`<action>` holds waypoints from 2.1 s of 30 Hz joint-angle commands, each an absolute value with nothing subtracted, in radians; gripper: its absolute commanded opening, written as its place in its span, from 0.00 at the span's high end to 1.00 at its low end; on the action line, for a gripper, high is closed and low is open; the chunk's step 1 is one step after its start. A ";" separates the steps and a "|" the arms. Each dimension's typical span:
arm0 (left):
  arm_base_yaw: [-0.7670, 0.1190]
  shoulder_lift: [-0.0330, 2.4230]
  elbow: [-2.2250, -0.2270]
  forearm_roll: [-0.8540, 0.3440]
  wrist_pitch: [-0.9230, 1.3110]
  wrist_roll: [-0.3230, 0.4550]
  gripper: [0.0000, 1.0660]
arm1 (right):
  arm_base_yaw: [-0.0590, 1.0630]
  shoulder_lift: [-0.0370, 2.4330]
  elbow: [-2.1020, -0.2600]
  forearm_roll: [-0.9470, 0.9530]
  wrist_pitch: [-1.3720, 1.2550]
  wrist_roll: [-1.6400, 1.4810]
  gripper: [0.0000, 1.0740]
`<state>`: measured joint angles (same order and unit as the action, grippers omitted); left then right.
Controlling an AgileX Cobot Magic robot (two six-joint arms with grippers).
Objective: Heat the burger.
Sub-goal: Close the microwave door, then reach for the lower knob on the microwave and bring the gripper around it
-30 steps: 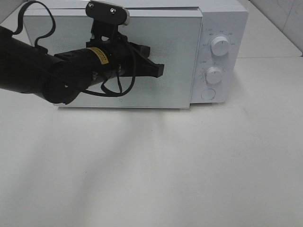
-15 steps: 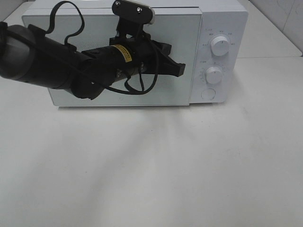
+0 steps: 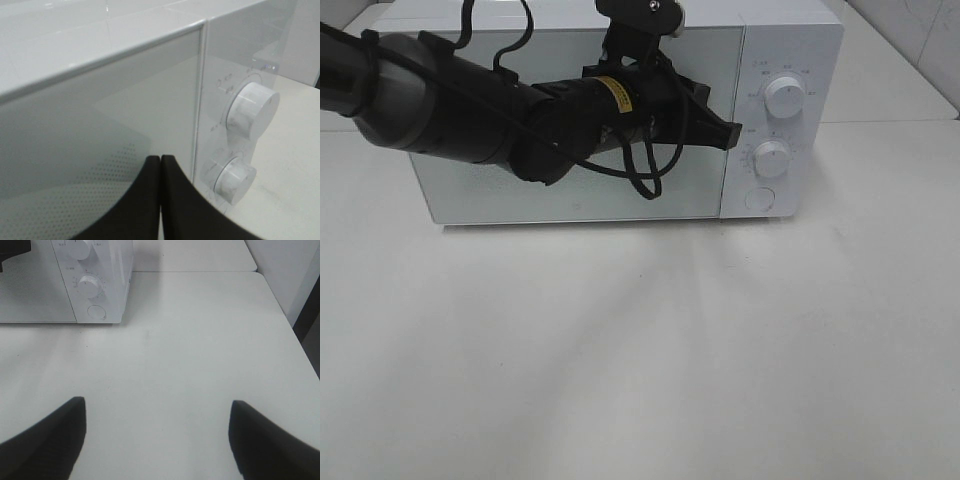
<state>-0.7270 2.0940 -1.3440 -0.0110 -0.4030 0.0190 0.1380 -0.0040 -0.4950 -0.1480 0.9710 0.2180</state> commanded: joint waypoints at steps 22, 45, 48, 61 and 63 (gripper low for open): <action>-0.804 1.859 -1.362 -0.104 0.661 0.009 0.08 | 0.132 -0.031 -0.495 -0.146 0.966 0.217 0.30; -0.641 1.789 -1.356 -0.092 1.214 -0.050 0.08 | 0.132 -0.031 -0.495 -0.146 0.966 0.217 0.30; -0.575 1.731 -1.323 -0.100 1.208 -0.062 0.08 | 0.132 -0.031 -0.495 -0.146 0.966 0.217 0.30; -0.196 1.417 -1.055 -0.133 1.156 -0.038 0.08 | 0.132 -0.031 -0.495 -0.146 0.966 0.217 0.30; -0.147 1.361 -1.024 -0.132 1.156 -0.024 0.08 | 0.132 -0.031 -0.495 -0.146 0.966 0.217 0.30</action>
<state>-0.1730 1.4010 -1.0520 -0.1220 1.1600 -0.0380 0.1380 -0.0040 -0.4950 -0.1480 0.9710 0.2180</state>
